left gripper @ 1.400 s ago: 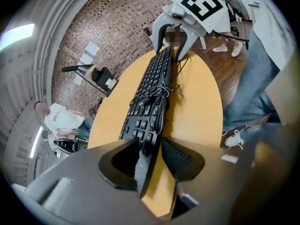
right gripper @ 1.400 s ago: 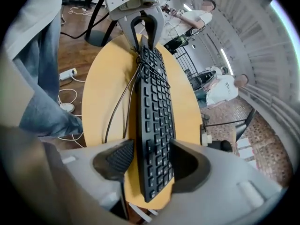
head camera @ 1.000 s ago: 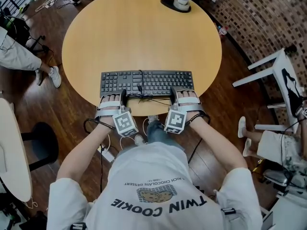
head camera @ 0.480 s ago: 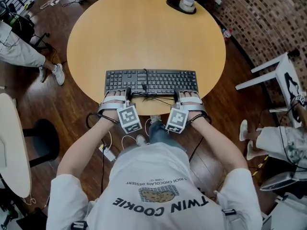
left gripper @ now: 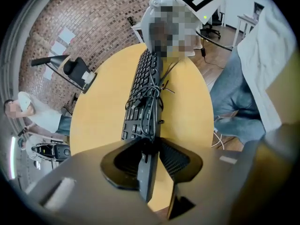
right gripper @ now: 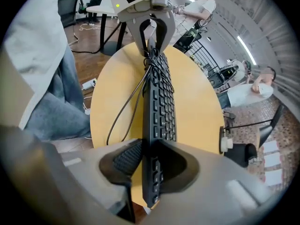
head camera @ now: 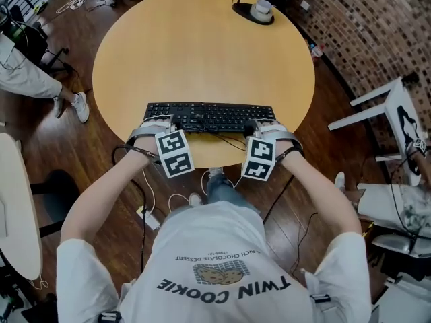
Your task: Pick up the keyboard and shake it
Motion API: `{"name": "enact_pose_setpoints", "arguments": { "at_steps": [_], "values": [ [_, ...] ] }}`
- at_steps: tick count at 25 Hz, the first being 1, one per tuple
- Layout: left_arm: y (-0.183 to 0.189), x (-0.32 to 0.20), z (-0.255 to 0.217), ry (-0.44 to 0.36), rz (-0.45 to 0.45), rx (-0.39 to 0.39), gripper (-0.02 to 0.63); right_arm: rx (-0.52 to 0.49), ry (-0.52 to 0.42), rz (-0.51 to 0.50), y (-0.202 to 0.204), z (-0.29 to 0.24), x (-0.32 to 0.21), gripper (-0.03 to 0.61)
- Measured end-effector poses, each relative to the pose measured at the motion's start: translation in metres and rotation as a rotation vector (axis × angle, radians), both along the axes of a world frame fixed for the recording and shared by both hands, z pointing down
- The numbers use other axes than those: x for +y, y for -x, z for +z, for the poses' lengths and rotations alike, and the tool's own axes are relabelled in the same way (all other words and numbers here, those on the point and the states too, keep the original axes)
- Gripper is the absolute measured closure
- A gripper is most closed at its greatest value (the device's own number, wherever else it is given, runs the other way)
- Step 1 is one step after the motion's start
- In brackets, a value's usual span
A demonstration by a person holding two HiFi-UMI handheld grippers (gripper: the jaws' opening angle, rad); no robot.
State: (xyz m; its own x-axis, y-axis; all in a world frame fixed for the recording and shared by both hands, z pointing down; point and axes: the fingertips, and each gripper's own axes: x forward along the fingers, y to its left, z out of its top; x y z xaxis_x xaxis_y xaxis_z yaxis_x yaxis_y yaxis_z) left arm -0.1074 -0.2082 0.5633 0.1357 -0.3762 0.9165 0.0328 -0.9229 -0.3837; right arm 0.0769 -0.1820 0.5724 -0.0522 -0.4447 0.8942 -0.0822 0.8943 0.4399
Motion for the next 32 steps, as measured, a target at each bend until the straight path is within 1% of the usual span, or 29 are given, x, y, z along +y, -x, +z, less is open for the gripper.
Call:
{"name": "enact_pose_setpoints", "arguments": {
  "at_steps": [5,8,12,14,17,20,24,28,30,32],
  "values": [
    [-0.006,-0.011,-0.016,0.172,-0.008,-0.032,0.489,-0.038,0.172,-0.02,-0.001,-0.022,-0.014,0.474],
    [-0.007,-0.021,-0.025,0.256,-0.01,-0.05,0.491,-0.077,0.267,-0.032,0.001,-0.036,-0.022,0.474],
    [-0.008,-0.031,-0.039,0.361,0.0,-0.058,0.492,-0.123,0.417,-0.03,0.002,-0.053,-0.031,0.474],
    [-0.011,-0.036,-0.043,0.409,0.012,-0.07,0.494,-0.123,0.479,-0.02,-0.001,-0.057,-0.036,0.474],
    [-0.014,-0.041,-0.044,0.481,0.034,-0.108,0.495,-0.104,0.561,0.01,-0.011,-0.057,-0.043,0.474],
    [-0.01,-0.051,-0.048,0.557,0.026,-0.137,0.497,-0.107,0.653,0.027,-0.012,-0.061,-0.054,0.474],
    [-0.014,-0.065,-0.054,0.656,0.008,-0.141,0.495,-0.12,0.778,0.052,-0.015,-0.067,-0.066,0.474],
    [-0.019,-0.082,-0.059,0.728,-0.003,-0.134,0.495,-0.152,0.903,0.085,-0.02,-0.066,-0.081,0.473],
    [-0.022,-0.092,-0.059,0.733,-0.002,-0.134,0.497,-0.182,0.95,0.098,-0.022,-0.065,-0.09,0.472],
    [-0.022,-0.102,-0.057,0.713,0.002,-0.142,0.5,-0.216,0.983,0.11,-0.023,-0.065,-0.099,0.472]
  ]
}}
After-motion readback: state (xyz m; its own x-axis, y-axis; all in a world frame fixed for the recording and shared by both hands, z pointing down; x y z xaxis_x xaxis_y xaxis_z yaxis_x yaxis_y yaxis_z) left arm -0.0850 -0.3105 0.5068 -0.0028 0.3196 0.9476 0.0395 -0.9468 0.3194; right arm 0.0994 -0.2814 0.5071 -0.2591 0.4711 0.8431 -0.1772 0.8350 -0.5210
